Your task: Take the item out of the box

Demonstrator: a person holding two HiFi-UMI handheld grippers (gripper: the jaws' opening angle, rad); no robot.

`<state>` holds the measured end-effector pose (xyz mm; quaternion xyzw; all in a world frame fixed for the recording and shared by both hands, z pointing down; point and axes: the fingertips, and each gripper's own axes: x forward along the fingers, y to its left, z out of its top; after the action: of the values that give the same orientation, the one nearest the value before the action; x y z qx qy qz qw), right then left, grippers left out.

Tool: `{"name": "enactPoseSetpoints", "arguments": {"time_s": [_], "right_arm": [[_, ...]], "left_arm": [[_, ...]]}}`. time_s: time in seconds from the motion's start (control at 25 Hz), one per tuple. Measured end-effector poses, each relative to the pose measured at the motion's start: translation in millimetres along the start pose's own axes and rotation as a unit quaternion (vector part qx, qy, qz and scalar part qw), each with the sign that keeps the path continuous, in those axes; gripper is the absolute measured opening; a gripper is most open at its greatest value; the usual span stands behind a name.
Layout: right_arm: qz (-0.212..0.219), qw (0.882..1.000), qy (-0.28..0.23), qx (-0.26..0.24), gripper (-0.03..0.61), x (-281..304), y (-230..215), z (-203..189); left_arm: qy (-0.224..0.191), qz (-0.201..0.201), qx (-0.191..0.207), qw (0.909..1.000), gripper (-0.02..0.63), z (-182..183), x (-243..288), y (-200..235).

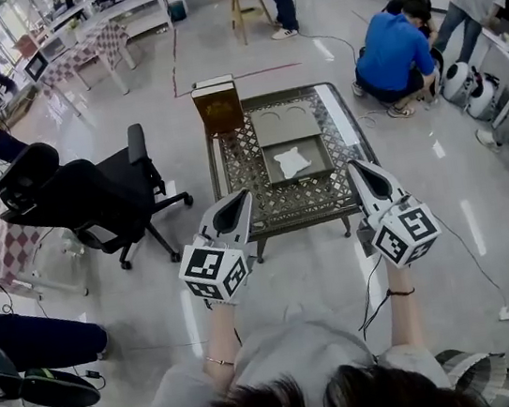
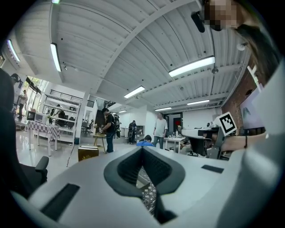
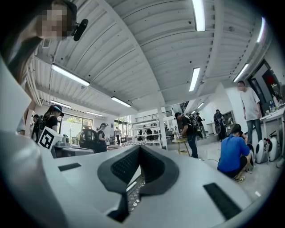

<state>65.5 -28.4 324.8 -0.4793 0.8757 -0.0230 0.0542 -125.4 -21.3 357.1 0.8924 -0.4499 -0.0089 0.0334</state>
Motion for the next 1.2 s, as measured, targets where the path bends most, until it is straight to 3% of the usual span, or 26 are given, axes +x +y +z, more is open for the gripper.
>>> {"name": "enactPoseSetpoints", "arguments": {"time_s": [0.52, 1.2], "right_arm": [[-0.008, 0.999, 0.036, 0.013, 0.020, 34.9, -30.2, -24.0], [0.039, 0.995, 0.090, 0.026, 0.020, 119.7, -108.2, -58.2]], "left_arm": [[0.026, 0.000, -0.024, 0.9994, 0.017, -20.2, 38.1, 18.9], [0.063, 0.026, -0.064, 0.9956, 0.017, -53.1, 140.6, 54.4]]}}
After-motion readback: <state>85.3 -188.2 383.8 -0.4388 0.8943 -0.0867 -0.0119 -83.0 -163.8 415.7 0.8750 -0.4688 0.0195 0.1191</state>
